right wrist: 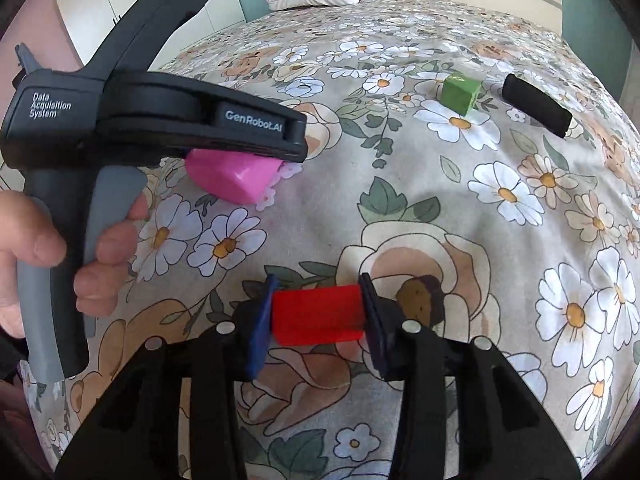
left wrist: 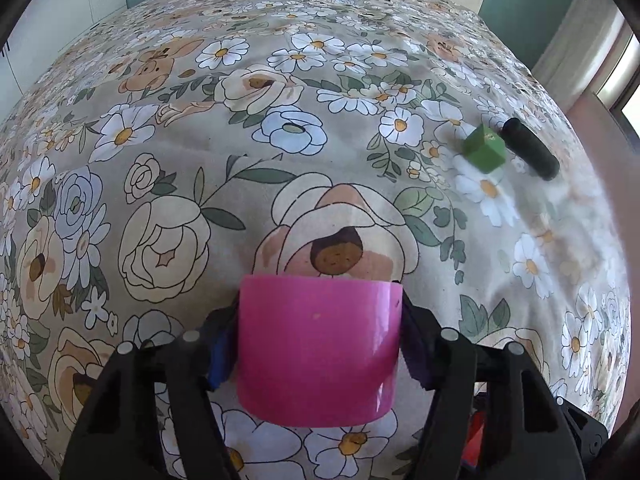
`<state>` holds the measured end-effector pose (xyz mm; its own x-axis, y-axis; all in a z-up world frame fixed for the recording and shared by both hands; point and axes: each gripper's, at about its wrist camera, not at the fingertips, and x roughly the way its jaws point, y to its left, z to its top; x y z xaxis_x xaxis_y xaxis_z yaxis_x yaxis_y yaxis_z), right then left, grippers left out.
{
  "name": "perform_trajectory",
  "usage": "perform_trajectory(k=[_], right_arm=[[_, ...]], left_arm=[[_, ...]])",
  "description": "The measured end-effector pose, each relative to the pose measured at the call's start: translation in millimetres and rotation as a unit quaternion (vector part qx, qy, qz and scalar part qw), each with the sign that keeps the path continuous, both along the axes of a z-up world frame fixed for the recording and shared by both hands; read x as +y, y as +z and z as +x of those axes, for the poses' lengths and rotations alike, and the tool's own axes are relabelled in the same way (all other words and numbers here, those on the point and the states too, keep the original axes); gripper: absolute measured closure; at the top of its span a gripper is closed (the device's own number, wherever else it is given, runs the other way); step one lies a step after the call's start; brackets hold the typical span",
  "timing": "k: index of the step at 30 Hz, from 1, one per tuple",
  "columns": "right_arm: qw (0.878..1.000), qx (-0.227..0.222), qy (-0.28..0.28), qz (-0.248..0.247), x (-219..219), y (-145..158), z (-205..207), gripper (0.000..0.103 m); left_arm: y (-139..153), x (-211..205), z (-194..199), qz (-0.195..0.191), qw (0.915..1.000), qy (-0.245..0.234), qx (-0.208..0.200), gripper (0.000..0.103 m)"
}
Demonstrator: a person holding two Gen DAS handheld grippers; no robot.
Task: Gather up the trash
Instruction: 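Lift and carry the pink cup and red block in both tools over the bin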
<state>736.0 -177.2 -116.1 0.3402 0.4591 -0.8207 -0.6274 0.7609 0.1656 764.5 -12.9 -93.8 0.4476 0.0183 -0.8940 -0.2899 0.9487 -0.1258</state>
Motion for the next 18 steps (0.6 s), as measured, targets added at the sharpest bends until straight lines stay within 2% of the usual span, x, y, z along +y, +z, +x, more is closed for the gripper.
perform_trajectory(k=[7, 11, 18], right_arm=[[1.000, -0.012, -0.013, -0.025, 3, 26, -24, 0.061], [0.999, -0.026, -0.020, -0.025, 1, 60, -42, 0.061], [0.997, -0.061, -0.032, -0.029, 5, 136, -82, 0.061]], left_arm=[[28, 2, -21, 0.004, 0.9998, -0.015, -0.008, 0.035], [60, 6, -41, 0.007, 0.9994, -0.024, -0.025, 0.035], [123, 21, -88, 0.015, 0.9980, -0.031, -0.053, 0.035]])
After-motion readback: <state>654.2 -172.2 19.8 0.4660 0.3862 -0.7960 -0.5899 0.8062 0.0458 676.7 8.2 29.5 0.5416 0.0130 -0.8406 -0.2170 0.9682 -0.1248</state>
